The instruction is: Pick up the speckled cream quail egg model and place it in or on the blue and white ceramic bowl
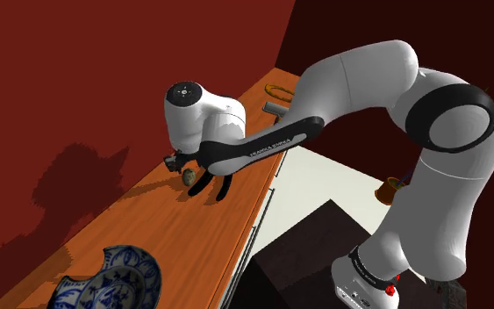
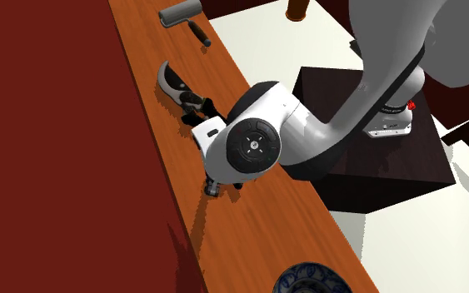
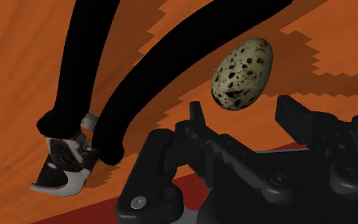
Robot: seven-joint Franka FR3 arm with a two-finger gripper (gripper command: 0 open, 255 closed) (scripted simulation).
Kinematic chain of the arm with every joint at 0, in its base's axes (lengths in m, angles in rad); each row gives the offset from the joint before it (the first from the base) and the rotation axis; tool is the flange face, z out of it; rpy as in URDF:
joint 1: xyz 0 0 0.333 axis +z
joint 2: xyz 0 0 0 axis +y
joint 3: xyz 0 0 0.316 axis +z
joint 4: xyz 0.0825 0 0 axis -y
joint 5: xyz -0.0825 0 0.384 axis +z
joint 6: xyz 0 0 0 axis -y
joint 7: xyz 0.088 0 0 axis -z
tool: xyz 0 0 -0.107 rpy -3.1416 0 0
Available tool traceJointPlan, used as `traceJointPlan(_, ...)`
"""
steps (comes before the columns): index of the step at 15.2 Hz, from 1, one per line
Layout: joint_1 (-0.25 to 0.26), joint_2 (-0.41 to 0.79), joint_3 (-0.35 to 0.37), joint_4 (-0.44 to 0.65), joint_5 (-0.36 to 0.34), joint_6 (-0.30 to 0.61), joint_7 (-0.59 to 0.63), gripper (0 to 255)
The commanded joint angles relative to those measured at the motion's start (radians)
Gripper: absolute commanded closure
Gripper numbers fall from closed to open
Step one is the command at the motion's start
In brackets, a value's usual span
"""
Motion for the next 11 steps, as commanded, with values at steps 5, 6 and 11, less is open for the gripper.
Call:
traceJointPlan(5,-0.073,-0.031,0.031,-0.13,0.013,0.224,-0.203,0)
traceJointPlan(6,-0.073,-0.02,0.027,-0.128,0.007,0.233,-0.199,0)
traceJointPlan(11,-0.072,0.008,0.018,-0.122,-0.008,0.254,-0.189,0)
